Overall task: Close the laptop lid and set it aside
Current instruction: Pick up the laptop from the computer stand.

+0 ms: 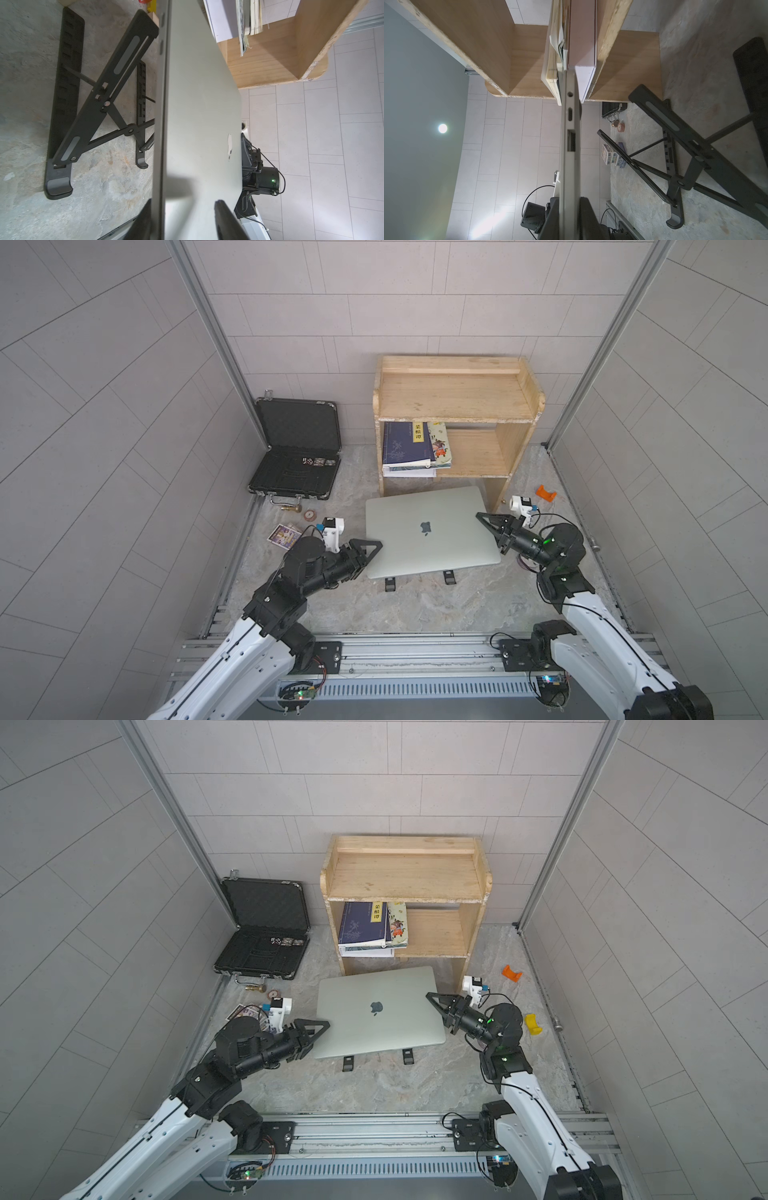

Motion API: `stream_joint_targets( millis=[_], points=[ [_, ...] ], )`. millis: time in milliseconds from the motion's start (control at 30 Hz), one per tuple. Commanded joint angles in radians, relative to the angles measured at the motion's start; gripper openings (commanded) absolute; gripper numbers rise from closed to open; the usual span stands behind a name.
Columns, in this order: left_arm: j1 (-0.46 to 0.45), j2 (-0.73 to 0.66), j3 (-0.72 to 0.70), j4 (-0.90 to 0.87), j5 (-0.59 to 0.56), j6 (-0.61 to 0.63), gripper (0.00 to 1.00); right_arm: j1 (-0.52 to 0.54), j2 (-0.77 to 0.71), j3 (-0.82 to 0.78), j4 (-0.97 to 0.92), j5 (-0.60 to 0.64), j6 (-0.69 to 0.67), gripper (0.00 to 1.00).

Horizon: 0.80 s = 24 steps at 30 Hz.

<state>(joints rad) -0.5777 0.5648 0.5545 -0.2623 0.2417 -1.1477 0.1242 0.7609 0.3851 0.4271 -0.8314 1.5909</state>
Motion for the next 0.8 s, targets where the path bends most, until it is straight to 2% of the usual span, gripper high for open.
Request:
stream_joint_targets(
  millis=[0, 167, 367, 500, 767],
  points=[
    [0.001, 0.012, 0.045, 0.061, 0.065, -0.015, 0.32, 0.002, -0.049, 0.080, -0.005, -0.002, -0.017, 0.00],
    [0.001, 0.044, 0.097, 0.059, 0.090, -0.018, 0.13, 0.002, -0.068, 0.125, -0.092, -0.004, -0.046, 0.00],
    [0.001, 0.094, 0.194, 0.036, 0.109, -0.003, 0.00, 0.002, -0.074, 0.182, -0.168, -0.011, -0.063, 0.00],
    [0.000, 0.148, 0.283, 0.013, 0.132, 0.018, 0.00, 0.001, -0.073, 0.232, -0.206, -0.012, -0.065, 0.00],
    [0.001, 0.292, 0.475, 0.001, 0.156, 0.050, 0.00, -0.020, -0.019, 0.442, -0.274, -0.014, -0.071, 0.00]
  ],
)
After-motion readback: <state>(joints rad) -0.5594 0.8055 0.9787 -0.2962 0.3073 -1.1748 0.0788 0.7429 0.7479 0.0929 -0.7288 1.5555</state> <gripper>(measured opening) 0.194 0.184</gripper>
